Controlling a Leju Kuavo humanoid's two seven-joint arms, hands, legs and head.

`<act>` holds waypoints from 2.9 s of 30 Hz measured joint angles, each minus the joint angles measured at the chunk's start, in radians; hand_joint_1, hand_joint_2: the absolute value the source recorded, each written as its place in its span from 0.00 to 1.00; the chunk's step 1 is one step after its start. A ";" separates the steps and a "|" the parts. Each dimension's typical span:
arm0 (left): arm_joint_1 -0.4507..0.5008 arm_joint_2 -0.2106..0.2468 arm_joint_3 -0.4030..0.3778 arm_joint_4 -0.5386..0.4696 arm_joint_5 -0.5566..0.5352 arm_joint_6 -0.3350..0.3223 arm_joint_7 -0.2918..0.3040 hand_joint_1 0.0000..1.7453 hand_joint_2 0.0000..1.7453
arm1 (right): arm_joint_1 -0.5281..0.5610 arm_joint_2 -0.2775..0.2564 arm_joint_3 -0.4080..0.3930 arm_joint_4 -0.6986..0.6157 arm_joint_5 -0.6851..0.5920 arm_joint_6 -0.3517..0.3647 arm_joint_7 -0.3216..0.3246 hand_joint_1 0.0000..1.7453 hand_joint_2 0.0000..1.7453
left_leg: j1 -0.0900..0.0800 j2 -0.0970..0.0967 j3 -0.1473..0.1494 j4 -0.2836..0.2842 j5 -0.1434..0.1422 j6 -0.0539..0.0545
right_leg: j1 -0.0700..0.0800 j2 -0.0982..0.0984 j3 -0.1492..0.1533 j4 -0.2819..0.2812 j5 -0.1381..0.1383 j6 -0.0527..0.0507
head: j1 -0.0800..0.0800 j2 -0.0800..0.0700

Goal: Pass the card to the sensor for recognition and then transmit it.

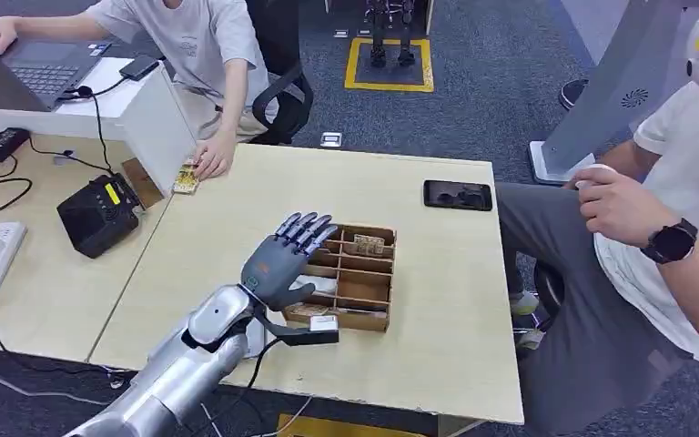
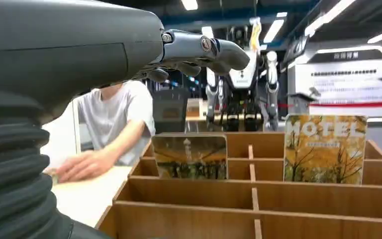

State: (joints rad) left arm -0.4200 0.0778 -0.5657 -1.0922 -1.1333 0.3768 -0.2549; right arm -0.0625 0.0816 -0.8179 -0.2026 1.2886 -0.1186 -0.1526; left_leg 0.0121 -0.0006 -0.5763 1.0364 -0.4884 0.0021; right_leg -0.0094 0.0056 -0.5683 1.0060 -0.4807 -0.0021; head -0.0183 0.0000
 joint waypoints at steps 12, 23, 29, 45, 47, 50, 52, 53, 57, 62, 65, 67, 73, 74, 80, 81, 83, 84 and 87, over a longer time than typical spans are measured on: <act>-0.016 0.003 -0.015 -0.012 0.038 -0.037 -0.006 0.00 1.00 | 0.000 0.000 -0.008 0.000 0.008 0.002 0.000 0.00 1.00 | 0.000 0.000 0.000 0.000 0.000 0.000 | 0.000 0.000 0.000 0.000 0.000 0.000 | 0.000 0.000; -0.016 0.008 -0.015 -0.012 0.037 -0.027 0.009 0.00 1.00 | 0.000 0.001 -0.008 0.000 0.016 0.002 0.000 0.00 1.00 | 0.000 0.000 0.000 0.000 0.000 0.000 | 0.000 0.000 0.000 0.000 0.000 0.000 | 0.000 0.000; -0.020 0.008 -0.015 -0.012 0.038 -0.027 0.010 0.00 1.00 | 0.000 0.001 -0.009 0.000 0.017 0.002 0.000 0.00 1.00 | 0.000 0.000 0.000 0.000 0.000 0.000 | 0.000 0.000 0.000 0.000 0.000 0.000 | 0.000 0.000; -0.043 -0.002 -0.015 0.000 0.038 -0.029 0.012 0.00 1.00 | 0.000 0.002 -0.009 0.000 0.029 0.003 -0.001 0.00 1.00 | 0.000 0.000 0.000 0.000 0.000 0.000 | 0.000 0.000 0.000 0.000 0.000 0.000 | 0.000 0.000; -0.043 -0.002 -0.015 0.006 0.037 -0.030 0.012 0.00 1.00 | 0.000 0.002 -0.009 0.000 0.032 0.003 -0.001 0.00 1.00 | 0.000 0.000 0.000 0.000 0.000 0.000 | 0.000 0.000 0.000 0.000 0.000 0.000 | 0.000 0.000; -0.044 -0.002 -0.015 0.018 0.029 -0.031 0.012 0.00 1.00 | 0.000 0.002 -0.010 0.000 0.033 0.003 -0.002 0.00 1.00 | 0.000 0.000 0.000 0.000 0.000 0.000 | 0.000 0.000 0.000 0.000 0.000 0.000 | 0.000 0.000; -0.044 -0.001 -0.015 0.027 0.025 -0.031 0.012 0.00 1.00 | 0.000 0.002 -0.011 0.000 0.034 0.003 -0.002 0.00 1.00 | 0.000 0.000 0.000 0.000 0.000 0.000 | 0.000 0.000 0.000 0.000 0.000 0.000 | 0.000 0.000; -0.044 -0.001 -0.015 0.031 0.023 -0.031 0.012 0.00 1.00 | 0.000 0.002 -0.011 0.000 0.034 0.003 -0.002 0.00 1.00 | 0.000 0.000 0.000 0.000 0.000 0.000 | 0.000 0.000 0.000 0.000 0.000 0.000 | 0.000 0.000; -0.045 0.000 -0.015 0.042 0.021 -0.031 0.012 0.00 1.00 | 0.000 0.002 -0.014 0.000 0.034 0.003 -0.002 0.00 1.00 | 0.000 0.000 0.000 0.000 0.000 0.000 | 0.000 0.000 0.000 0.000 0.000 0.000 | 0.000 0.000; -0.048 0.000 -0.015 0.054 0.021 -0.030 0.015 0.00 1.00 | 0.000 0.002 -0.016 0.000 0.034 0.003 -0.003 0.00 1.00 | 0.000 0.000 0.000 0.000 0.000 0.000 | 0.000 0.000 0.000 0.000 0.000 0.000 | 0.000 0.000; -0.049 0.003 -0.015 0.058 0.022 -0.030 0.019 0.00 1.00 | 0.000 0.002 -0.020 0.000 0.034 0.003 -0.003 0.00 1.00 | 0.000 0.000 0.000 0.000 0.000 0.000 | 0.000 0.000 0.000 0.000 0.000 0.000 | 0.000 0.000; -0.049 0.005 -0.015 0.058 0.024 -0.031 0.019 0.00 1.00 | 0.000 0.002 -0.024 0.000 0.034 0.003 -0.001 0.00 1.00 | 0.000 0.000 0.000 0.000 0.000 0.000 | 0.000 0.000 0.000 0.000 0.000 0.000 | 0.000 0.000; -0.052 0.011 -0.015 0.058 0.028 -0.037 0.019 0.00 1.00 | 0.000 0.002 -0.026 0.000 0.035 0.003 -0.001 0.00 1.00 | 0.000 0.000 0.000 0.000 0.000 0.000 | 0.000 0.000 0.000 0.000 0.000 0.000 | 0.000 0.000; -0.052 0.011 -0.015 0.058 0.028 -0.037 0.019 0.00 1.00 | 0.000 0.002 -0.026 0.000 0.035 0.003 -0.001 0.00 1.00 | 0.000 0.000 0.000 0.000 0.000 0.000 | 0.000 0.000 0.000 0.000 0.000 0.000 | 0.000 0.000; -0.053 0.013 -0.015 0.058 0.035 -0.044 0.018 0.00 1.00 | 0.000 0.002 -0.026 0.000 0.035 0.003 -0.001 0.00 1.00 | 0.000 0.000 0.000 0.000 0.000 0.000 | 0.000 0.000 0.000 0.000 0.000 0.000 | 0.000 0.000; -0.054 0.013 -0.015 0.058 0.037 -0.048 0.018 0.00 1.00 | 0.000 0.002 -0.027 0.000 0.035 0.003 -0.002 0.00 1.00 | 0.000 0.000 0.000 0.000 0.000 0.000 | 0.000 0.000 0.000 0.000 0.000 0.000 | 0.000 0.000; -0.056 0.014 -0.015 0.058 0.038 -0.052 0.015 0.00 1.00 | 0.000 0.002 -0.029 0.000 0.035 0.003 -0.002 0.00 1.00 | 0.000 0.000 0.000 0.000 0.000 0.000 | 0.000 0.000 0.000 0.000 0.000 0.000 | 0.000 0.000; -0.057 0.014 -0.015 0.058 0.039 -0.053 0.013 0.00 1.00 | 0.000 0.002 -0.029 0.000 0.035 0.003 -0.002 0.00 1.00 | 0.000 0.000 0.000 0.000 0.000 0.000 | 0.000 0.000 0.000 0.000 0.000 0.000 | 0.000 0.000; -0.059 0.018 -0.015 0.058 0.049 -0.069 0.002 0.00 1.00 | 0.000 0.002 -0.032 0.000 0.035 0.003 -0.002 0.00 1.00 | 0.000 0.000 0.000 0.000 0.000 0.000 | 0.000 0.000 0.000 0.000 0.000 0.000 | 0.000 0.000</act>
State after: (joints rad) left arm -0.4787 0.0961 -0.5810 -1.0346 -1.0845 0.3074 -0.2533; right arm -0.0630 0.0839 -0.8496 -0.2026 1.3237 -0.1156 -0.1541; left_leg 0.0120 -0.0006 -0.5765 1.0365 -0.4883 0.0021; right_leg -0.0095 0.0055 -0.5683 1.0059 -0.4806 -0.0020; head -0.0183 0.0000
